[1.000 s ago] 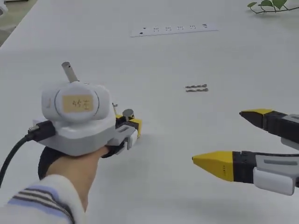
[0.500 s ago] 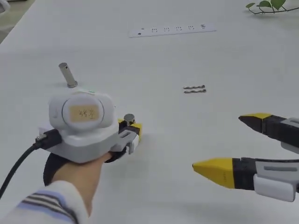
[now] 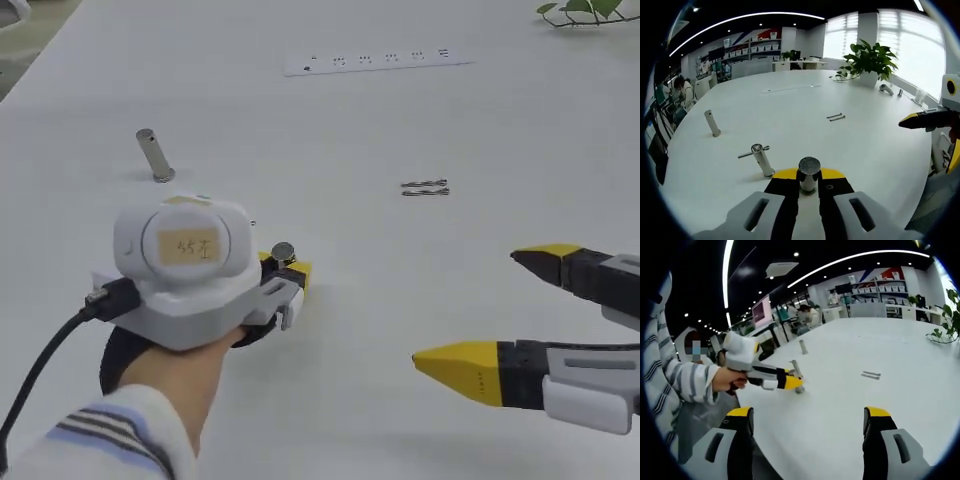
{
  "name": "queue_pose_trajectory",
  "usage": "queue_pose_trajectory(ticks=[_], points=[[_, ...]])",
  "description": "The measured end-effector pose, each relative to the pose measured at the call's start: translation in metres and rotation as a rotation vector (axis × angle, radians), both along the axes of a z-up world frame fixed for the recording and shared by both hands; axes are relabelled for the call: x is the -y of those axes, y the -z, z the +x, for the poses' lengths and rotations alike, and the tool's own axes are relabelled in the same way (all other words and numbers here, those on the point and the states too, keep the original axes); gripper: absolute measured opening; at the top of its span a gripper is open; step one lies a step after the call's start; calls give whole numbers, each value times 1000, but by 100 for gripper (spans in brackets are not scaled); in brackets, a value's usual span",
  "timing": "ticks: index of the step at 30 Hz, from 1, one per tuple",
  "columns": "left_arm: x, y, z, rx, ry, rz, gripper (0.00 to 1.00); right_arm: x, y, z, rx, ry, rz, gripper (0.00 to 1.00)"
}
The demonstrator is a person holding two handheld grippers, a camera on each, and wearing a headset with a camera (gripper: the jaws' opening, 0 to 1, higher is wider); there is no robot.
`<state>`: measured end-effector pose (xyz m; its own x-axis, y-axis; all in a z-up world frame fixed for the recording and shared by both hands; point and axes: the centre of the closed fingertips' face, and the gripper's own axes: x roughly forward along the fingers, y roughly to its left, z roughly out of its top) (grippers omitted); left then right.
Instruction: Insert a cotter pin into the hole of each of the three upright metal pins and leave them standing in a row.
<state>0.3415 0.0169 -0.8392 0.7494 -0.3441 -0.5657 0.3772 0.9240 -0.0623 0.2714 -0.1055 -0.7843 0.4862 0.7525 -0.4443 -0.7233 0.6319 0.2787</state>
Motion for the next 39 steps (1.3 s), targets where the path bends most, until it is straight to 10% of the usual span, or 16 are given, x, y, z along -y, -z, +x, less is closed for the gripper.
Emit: queue_pose_trajectory(ticks=[34, 39], points=[[-1, -3, -20, -68, 59, -89, 21, 5, 0, 3, 9, -20, -34, 92], [-2, -10, -20, -39, 87, -123, 24, 13, -1, 11, 25, -41, -76, 91]])
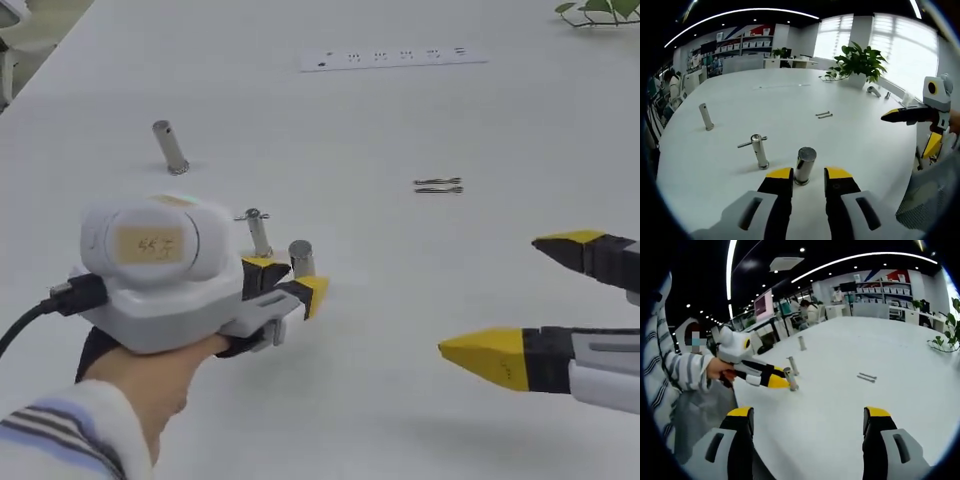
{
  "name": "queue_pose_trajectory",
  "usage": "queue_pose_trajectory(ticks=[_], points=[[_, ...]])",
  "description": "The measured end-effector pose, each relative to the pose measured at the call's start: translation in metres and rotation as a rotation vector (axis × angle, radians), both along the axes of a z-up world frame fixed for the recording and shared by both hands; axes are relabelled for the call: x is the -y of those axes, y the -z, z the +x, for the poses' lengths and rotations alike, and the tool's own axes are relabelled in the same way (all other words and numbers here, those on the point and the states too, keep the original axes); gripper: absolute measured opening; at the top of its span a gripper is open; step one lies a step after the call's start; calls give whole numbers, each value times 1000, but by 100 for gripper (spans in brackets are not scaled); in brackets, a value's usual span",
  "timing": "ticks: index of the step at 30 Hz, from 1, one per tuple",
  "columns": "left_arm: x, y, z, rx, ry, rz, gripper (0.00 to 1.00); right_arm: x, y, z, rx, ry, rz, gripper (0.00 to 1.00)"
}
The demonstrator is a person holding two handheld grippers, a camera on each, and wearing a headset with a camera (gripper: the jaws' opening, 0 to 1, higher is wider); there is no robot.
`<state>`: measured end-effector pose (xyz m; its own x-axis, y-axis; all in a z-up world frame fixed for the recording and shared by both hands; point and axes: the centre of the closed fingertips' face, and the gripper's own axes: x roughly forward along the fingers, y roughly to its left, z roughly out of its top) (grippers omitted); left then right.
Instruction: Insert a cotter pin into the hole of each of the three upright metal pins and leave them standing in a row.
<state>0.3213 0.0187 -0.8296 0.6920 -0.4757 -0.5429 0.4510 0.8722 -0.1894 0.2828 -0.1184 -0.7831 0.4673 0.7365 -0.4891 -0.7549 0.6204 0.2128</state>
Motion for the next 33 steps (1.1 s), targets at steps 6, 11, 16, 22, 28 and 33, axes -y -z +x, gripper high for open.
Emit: queue_pose_trajectory(ticks=[6, 11, 16, 22, 28, 33], points=[[-1, -2, -7, -7, 73, 7, 34, 14, -1, 15, 29, -19, -66, 90], [-3, -5, -15, -7, 122, 16, 46, 26, -4, 30, 62, -47, -122, 88], [-3, -9, -23, -1, 160, 8, 60, 34, -4, 40, 76, -93, -174, 87], [-5, -13, -29, 12, 182, -2, 80, 39, 3, 46, 62, -202, -246, 86], [-10, -19, -34, 11, 181, -41, 95, 39, 9, 53, 62, -290, -314, 85], [-20, -17, -39, -7, 187, -30, 99, 39, 10, 63, 59, -339, -354, 85]])
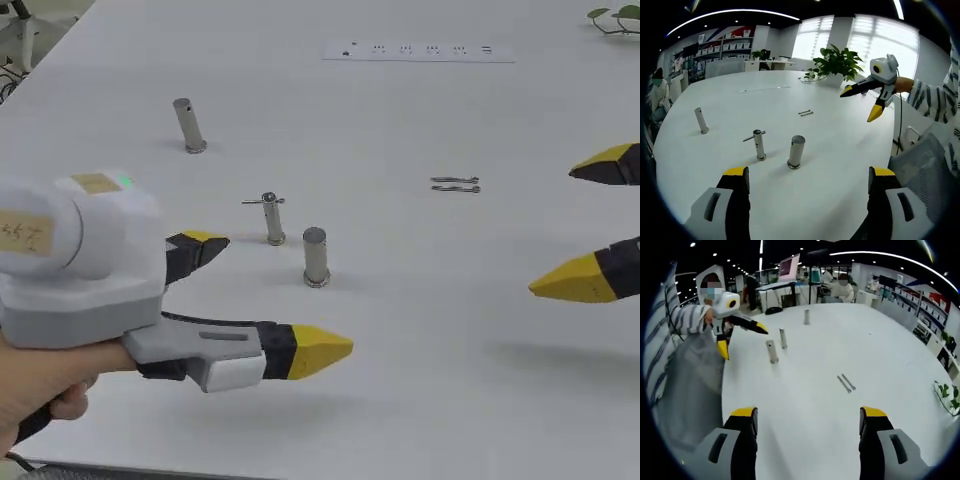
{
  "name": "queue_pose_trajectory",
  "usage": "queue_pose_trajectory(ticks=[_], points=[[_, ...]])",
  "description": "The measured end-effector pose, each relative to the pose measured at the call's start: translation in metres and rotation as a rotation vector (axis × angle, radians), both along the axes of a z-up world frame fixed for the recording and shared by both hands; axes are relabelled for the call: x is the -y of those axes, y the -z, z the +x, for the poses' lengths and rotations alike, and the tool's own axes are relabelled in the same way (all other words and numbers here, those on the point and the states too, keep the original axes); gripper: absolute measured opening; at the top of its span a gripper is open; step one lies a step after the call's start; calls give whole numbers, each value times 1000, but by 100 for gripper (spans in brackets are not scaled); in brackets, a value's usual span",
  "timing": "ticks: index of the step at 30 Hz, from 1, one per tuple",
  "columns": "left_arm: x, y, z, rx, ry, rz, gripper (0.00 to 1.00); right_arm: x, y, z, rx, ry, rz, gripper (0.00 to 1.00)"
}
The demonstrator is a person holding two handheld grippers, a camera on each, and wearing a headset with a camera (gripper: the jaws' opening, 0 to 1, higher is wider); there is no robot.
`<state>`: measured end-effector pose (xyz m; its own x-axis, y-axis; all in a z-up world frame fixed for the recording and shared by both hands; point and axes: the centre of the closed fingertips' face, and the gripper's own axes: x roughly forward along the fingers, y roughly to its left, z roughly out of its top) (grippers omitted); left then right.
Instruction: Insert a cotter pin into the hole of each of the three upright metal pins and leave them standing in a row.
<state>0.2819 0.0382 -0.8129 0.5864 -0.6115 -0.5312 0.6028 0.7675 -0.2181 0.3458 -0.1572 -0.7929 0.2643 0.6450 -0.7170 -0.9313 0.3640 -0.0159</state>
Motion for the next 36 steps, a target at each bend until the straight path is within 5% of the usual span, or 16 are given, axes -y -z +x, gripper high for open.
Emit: queue_pose_trajectory(ticks=[9, 15, 24, 36], points=[[-5, -2, -11, -18, 35, 20, 99, -9, 7, 13, -35, -152, -81, 69], [-3, -6, -16, -13, 52, 14, 99, -14, 28, 20, -94, -234, -157, 66], [-1, -8, -22, -25, 50, 4, 97, -23, 42, 32, -139, -287, -200, 65], [-3, -6, -23, -32, 34, 5, 94, -33, 47, 55, -116, -356, -268, 57]])
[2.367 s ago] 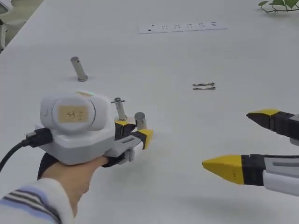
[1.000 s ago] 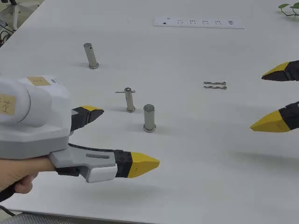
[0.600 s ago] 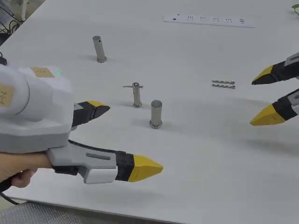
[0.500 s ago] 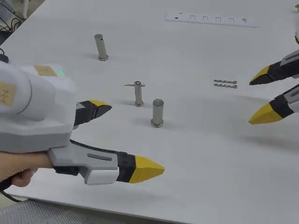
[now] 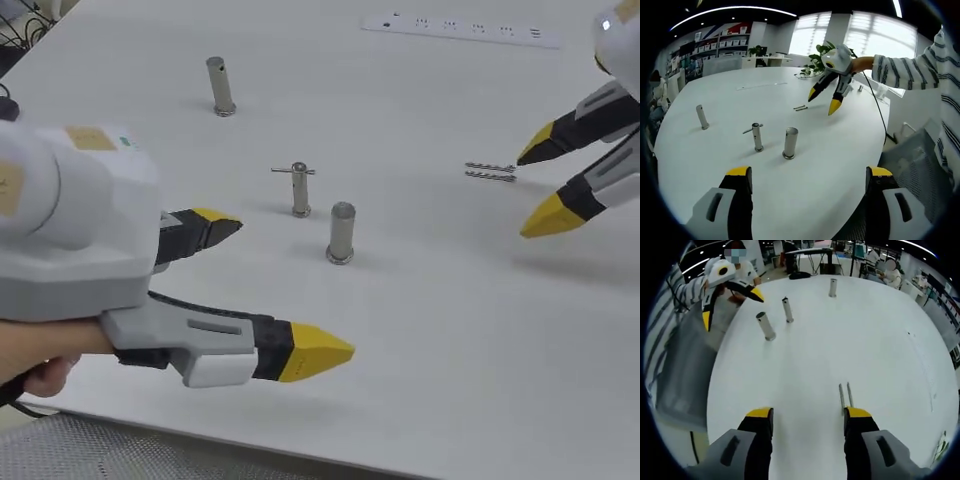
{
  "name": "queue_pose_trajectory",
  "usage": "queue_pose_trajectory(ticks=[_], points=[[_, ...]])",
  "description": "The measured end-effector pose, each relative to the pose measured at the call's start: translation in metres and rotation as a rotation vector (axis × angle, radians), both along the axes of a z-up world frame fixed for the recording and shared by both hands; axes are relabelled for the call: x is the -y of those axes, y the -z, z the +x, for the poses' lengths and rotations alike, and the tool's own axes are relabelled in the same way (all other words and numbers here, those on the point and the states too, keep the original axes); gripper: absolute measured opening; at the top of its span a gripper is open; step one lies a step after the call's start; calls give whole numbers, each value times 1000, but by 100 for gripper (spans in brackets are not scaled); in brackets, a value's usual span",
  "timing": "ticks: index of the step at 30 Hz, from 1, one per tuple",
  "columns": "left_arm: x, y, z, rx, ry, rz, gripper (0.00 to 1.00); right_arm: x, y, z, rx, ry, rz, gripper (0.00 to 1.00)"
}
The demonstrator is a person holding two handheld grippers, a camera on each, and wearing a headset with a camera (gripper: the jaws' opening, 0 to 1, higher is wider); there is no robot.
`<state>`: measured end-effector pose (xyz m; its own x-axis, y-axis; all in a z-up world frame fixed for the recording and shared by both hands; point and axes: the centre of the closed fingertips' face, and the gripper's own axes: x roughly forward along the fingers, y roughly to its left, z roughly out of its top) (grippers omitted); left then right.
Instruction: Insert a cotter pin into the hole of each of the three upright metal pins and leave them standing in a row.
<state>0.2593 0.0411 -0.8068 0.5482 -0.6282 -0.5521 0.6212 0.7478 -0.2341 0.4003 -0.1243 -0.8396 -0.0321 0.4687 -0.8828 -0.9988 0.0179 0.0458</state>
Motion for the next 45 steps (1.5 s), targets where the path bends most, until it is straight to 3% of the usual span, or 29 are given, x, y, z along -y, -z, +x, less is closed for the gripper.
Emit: queue_pose_trajectory(ticks=[8, 12, 18, 23, 32, 43, 45], points=[[-2, 6, -1, -22, -26, -14, 89, -3, 12, 13, 6, -18, -47, 51], [-3, 12, -3, -36, -32, -9, 89, -7, 16, 12, -17, -23, -49, 45], [-3, 15, -3, -48, -39, -10, 89, -10, 22, 17, -21, -30, -64, 45], [-3, 18, -2, -57, -42, -7, 88, -6, 27, 24, -16, -36, -107, 44], [-5, 19, 1, -56, -48, -2, 86, -2, 32, 27, -10, -61, -144, 40], [-4, 24, 0, -71, -58, -1, 85, -2, 32, 47, 48, -39, -171, 18], [-4, 26, -1, -76, -59, 1, 85, -1, 33, 47, 44, -36, -173, 18]])
